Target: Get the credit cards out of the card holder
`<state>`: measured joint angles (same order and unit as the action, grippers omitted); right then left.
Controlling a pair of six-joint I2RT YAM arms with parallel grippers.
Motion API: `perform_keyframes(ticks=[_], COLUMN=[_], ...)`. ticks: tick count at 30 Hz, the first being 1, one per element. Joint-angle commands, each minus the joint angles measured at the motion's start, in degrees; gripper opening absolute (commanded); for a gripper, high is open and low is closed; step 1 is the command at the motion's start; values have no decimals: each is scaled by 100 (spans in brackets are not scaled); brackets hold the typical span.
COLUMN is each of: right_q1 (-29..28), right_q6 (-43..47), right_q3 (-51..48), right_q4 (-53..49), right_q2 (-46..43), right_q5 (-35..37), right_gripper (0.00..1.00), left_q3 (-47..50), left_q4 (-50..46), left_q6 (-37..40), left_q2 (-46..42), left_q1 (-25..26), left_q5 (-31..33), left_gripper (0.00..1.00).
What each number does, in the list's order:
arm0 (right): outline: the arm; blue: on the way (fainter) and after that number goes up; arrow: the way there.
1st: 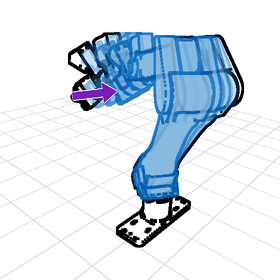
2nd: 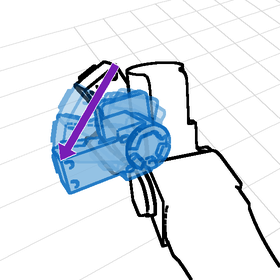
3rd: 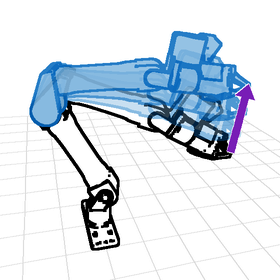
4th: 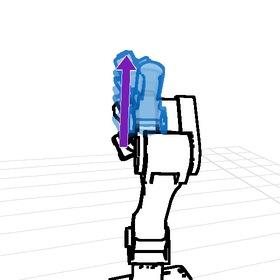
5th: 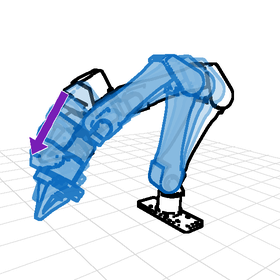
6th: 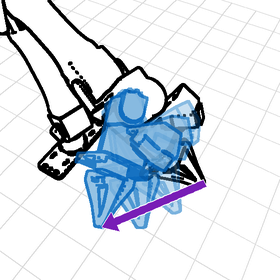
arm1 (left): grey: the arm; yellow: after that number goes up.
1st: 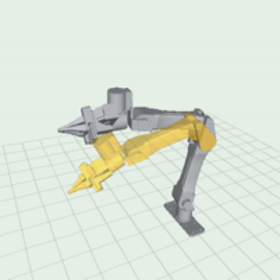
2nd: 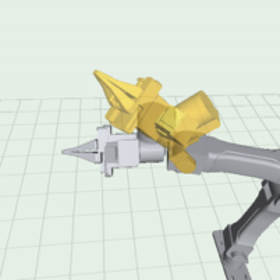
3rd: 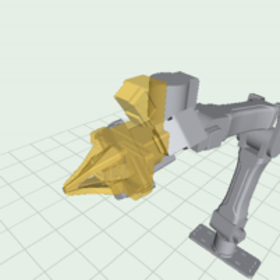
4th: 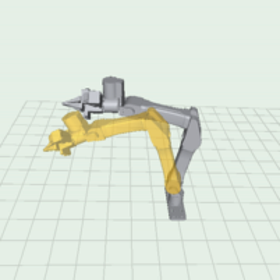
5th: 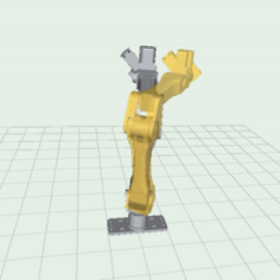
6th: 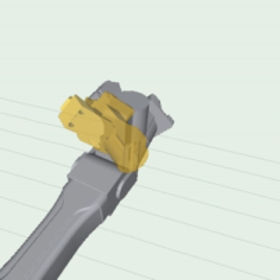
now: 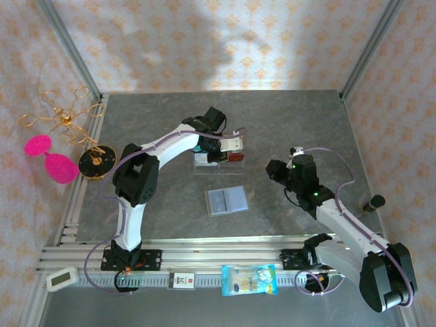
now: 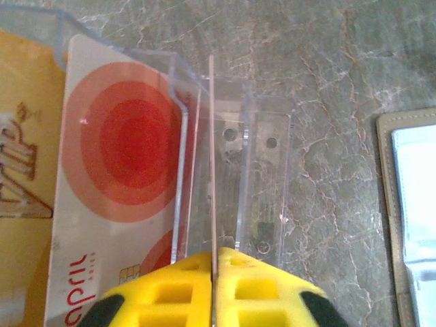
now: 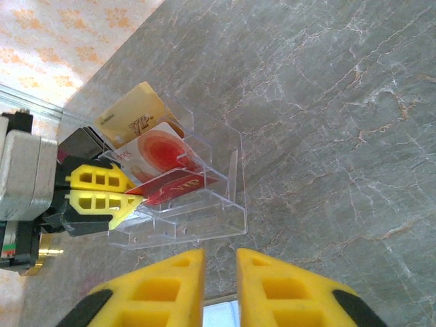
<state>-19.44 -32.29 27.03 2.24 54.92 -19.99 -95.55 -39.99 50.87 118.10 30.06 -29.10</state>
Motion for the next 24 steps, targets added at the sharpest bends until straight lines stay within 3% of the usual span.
perform_keyframes(ticks=[1,6,13,16,19,24], right_q1=[33,28,-218,-803,-1400,-2604], right_q6=[78,139,293,346,392,429], right_q3=[110,110,58,96,135,295], right_q4=[111,77,-76,-265,-431,-479], right_q2=[-76,-47,-9,0,127,688], right_q5=[-148,-301,-438,31,456,1234], right_gripper=[24,43,46,46,46,46], left_q3=[-159,-98,283,1269,2898,5731], left_q4=[174,400,1123,2455,4412,7328], left_q6=[-458,-787,-1800,-2965,-4517,-6946], left_q2=[-63,-383,-1377,-2187,-3247,-4967], left_q1=[26,32,17,31,64,96], left_q5=[272,181,-238,-421,-492,624], left_gripper=[16,25,24,22,22,32])
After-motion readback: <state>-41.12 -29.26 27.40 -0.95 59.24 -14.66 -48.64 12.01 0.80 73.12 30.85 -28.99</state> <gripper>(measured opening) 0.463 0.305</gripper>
